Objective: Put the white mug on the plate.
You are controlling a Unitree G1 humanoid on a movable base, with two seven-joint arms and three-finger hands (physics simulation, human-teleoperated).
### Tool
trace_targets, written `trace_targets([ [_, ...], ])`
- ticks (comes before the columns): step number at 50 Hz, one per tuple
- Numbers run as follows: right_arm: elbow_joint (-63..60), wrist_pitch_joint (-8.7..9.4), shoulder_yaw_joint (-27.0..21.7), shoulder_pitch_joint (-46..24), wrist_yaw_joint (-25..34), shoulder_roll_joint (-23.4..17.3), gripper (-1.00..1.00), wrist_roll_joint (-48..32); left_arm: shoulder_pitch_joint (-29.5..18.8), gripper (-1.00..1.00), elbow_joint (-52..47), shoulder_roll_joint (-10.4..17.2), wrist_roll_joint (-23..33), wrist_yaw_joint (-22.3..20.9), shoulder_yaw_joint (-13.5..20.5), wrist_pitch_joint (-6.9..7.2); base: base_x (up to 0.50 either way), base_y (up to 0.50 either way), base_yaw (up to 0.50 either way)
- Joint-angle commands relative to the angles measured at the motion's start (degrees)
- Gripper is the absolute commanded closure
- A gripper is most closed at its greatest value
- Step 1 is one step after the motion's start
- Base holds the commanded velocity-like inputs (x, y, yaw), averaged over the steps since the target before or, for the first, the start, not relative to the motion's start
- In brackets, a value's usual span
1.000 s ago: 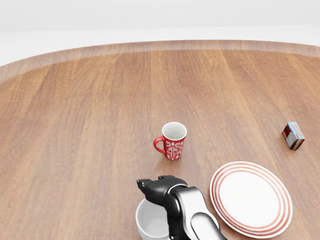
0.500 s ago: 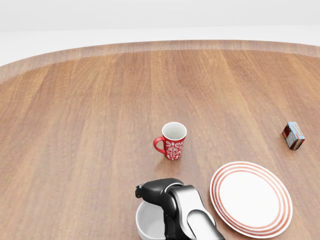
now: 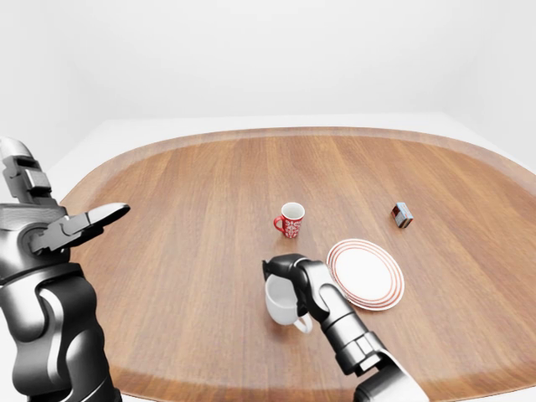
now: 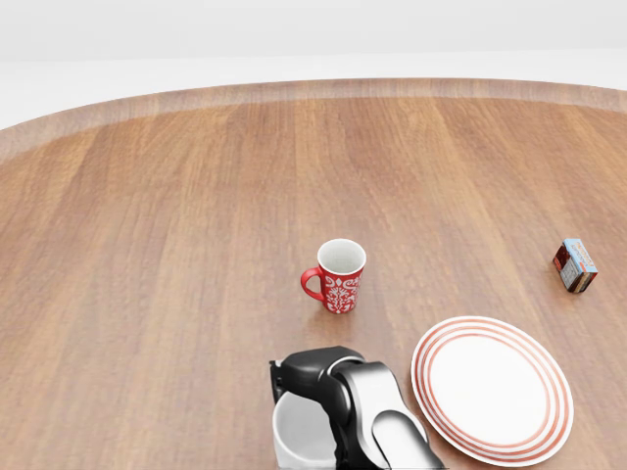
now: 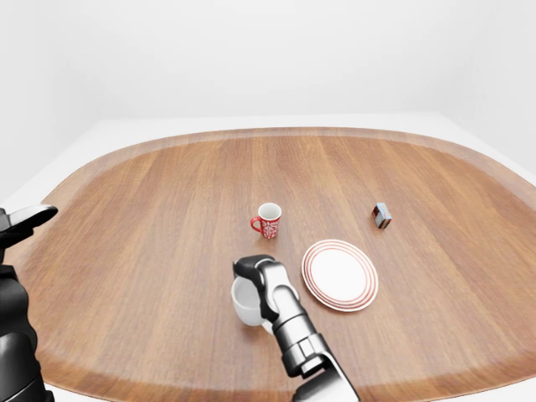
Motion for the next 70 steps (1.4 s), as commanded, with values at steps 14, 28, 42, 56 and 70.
trace_targets([
  [14,-8.3,0.0,-10.3,-18.5,0.0,-19.0,1.0,-0.5,0.0,-1.0,-0.1,-0.2,0.2,0.0,-0.2,0.0,0.0,0.0,0.0],
  [28,21.3,0.0,-19.8,-34.7,0.0,-27.5,1.0,9.0,-0.2,-1.0,0.2,-0.2,0.5,-0.1,-0.5,0.0,0.0,0.0,0.0],
  [42,40.5,0.0,-17.3,-37.5,0.0,-31.5,1.0,24.4,-0.3,-1.0,0.0,0.0,-0.1,0.2,-0.3,0.0,0.0,0.0,0.0],
  [56,43.1,0.0,-15.7,-32.5,-5.5,-31.3,1.0,28.1,-0.1,-1.0,-0.3,-0.1,0.0,0.2,-0.4,0.0,0.0,0.0,0.0],
  [70,43.1,0.0,-15.0,-30.7,-5.8,-32.7,1.0,27.0,-0.1,-1.0,-0.1,-0.3,0.3,0.0,-0.6,0.0,0.0,0.0,0.0],
])
